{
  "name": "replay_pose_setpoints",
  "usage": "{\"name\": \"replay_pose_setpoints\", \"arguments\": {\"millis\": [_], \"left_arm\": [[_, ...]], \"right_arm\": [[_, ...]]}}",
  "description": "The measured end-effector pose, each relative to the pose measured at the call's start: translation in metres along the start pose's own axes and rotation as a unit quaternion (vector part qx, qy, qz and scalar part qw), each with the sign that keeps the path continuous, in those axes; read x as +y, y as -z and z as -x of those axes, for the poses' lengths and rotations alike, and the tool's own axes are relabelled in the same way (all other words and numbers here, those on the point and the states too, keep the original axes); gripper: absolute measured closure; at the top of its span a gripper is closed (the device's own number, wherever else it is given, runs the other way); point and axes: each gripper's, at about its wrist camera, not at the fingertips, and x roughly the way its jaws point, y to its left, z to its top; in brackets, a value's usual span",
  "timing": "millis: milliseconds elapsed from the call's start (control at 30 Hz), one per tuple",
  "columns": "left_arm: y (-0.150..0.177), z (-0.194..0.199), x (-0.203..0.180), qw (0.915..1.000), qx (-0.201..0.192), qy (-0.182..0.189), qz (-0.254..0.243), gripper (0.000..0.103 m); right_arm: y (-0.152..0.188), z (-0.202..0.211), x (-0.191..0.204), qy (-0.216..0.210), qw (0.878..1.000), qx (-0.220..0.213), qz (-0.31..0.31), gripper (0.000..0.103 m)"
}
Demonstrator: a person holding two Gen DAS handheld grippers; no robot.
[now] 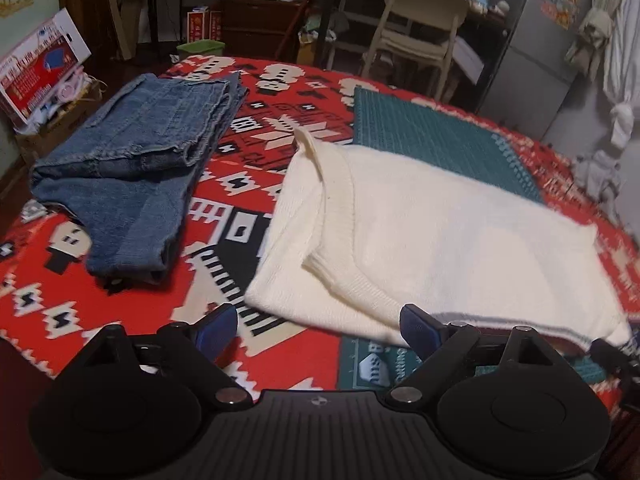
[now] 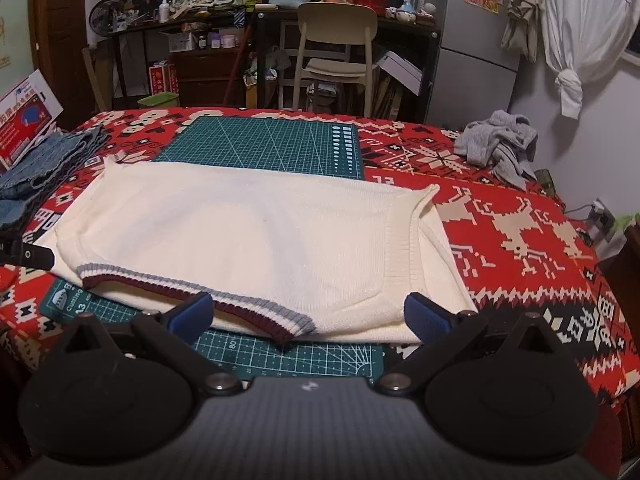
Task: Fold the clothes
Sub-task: 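Move the open left tool to the folded sweater's corner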
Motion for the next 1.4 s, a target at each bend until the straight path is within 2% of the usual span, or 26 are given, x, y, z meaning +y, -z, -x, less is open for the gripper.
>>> {"name": "replay_pose_setpoints", "arguments": {"millis": [100, 167, 300, 400, 567, 667, 800, 867, 933, 1000, 1067, 1133, 1233, 1300, 1400], "left_arm": [[-0.001, -0.006, 0.005, 0.9990, 0.015, 0.037, 0.020, 0.013], [0.001, -0.008, 0.014, 0.9966, 0.010, 0.055, 0.060, 0.013], [0.005, -0.008, 0.029, 0.9889, -0.003, 0.067, 0.132, 0.013], [0.005, -0.010, 0.037, 0.9806, -0.006, 0.105, 0.165, 0.013], [0.007, -0.013, 0.052, 0.9563, -0.006, 0.144, 0.255, 0.011], [0.008, -0.017, 0.060, 0.9394, -0.002, 0.171, 0.297, 0.010], [0.016, -0.022, 0.074, 0.9029, -0.009, 0.205, 0.378, 0.011], [0.019, -0.023, 0.078, 0.8879, -0.015, 0.213, 0.408, 0.011], [0.021, -0.021, 0.078, 0.8842, -0.023, 0.212, 0.416, 0.013], [0.022, -0.019, 0.077, 0.8807, -0.032, 0.211, 0.423, 0.014], [0.023, -0.019, 0.072, 0.8876, -0.025, 0.217, 0.406, 0.016], [0.024, -0.020, 0.066, 0.8900, -0.015, 0.223, 0.397, 0.017], [0.024, -0.023, 0.060, 0.8872, -0.006, 0.231, 0.399, 0.017], [0.024, -0.023, 0.061, 0.8838, -0.003, 0.231, 0.407, 0.017], [0.024, -0.025, 0.072, 0.8667, -0.006, 0.232, 0.442, 0.022]], "right_arm": [[0.002, -0.003, -0.004, 0.001, 1.000, 0.005, -0.013, 0.001], [0.003, -0.004, -0.005, -0.004, 1.000, 0.005, -0.019, 0.001], [0.006, -0.005, -0.006, -0.028, 0.999, -0.007, -0.022, 0.001], [0.009, -0.008, -0.009, -0.065, 0.997, -0.008, -0.029, 0.001], [0.015, -0.016, -0.022, -0.134, 0.988, -0.001, -0.077, 0.001], [0.015, -0.018, -0.025, -0.151, 0.985, 0.000, -0.088, 0.001], [0.015, -0.018, -0.025, -0.176, 0.980, 0.005, -0.089, 0.001], [0.013, -0.020, -0.027, -0.197, 0.975, 0.019, -0.098, 0.001], [0.011, -0.022, -0.030, -0.223, 0.968, 0.029, -0.114, 0.001], [0.011, -0.022, -0.031, -0.231, 0.965, 0.031, -0.123, 0.001], [0.010, -0.023, -0.030, -0.231, 0.964, 0.035, -0.123, 0.001], [0.009, -0.024, -0.030, -0.231, 0.964, 0.038, -0.124, 0.001], [0.008, -0.025, -0.028, -0.235, 0.963, 0.041, -0.123, 0.001], [0.008, -0.024, -0.026, -0.236, 0.963, 0.041, -0.121, 0.001], [0.008, -0.023, -0.027, -0.235, 0.964, 0.041, -0.120, 0.001]]}}
